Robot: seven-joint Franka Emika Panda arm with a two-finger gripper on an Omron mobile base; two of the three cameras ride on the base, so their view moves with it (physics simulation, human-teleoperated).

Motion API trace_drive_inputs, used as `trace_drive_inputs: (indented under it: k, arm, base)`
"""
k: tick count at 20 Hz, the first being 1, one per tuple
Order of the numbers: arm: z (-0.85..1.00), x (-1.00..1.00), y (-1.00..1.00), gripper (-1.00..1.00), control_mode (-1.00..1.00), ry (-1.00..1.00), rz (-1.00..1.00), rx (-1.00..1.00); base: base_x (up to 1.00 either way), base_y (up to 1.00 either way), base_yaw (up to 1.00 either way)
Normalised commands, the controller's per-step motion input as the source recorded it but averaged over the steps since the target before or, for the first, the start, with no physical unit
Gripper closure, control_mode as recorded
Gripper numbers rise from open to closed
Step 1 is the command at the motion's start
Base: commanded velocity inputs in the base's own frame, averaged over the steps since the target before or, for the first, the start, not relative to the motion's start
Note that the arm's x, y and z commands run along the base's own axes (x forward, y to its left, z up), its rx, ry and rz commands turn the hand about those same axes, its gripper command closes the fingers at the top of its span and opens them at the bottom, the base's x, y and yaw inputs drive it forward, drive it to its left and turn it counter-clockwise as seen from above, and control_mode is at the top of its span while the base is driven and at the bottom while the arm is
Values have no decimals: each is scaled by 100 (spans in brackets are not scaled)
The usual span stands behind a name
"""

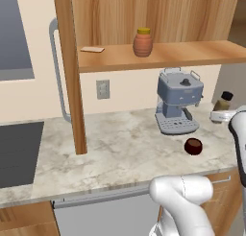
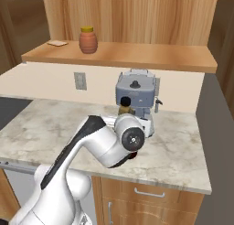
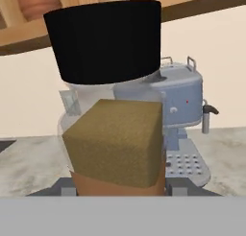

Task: Pick the cinnamon and honey bottle from the cabinet and place them next to the mug.

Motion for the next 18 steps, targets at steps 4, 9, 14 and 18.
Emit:
trace_drive_inputs:
  k: [4,9,14,18]
  arm:
    - [-19,32,9,100,-100,18,19,-9]
    - [-32,21,0,100,-100,13,21,-10]
    - [-32,3,0,100,-100,0,17,-7]
    - [-40,13,0,100,-100,-2,14,-8]
  base:
    - [0,0,0]
    - [0,0,0]
    - [0,0,0]
    - [0,0,0]
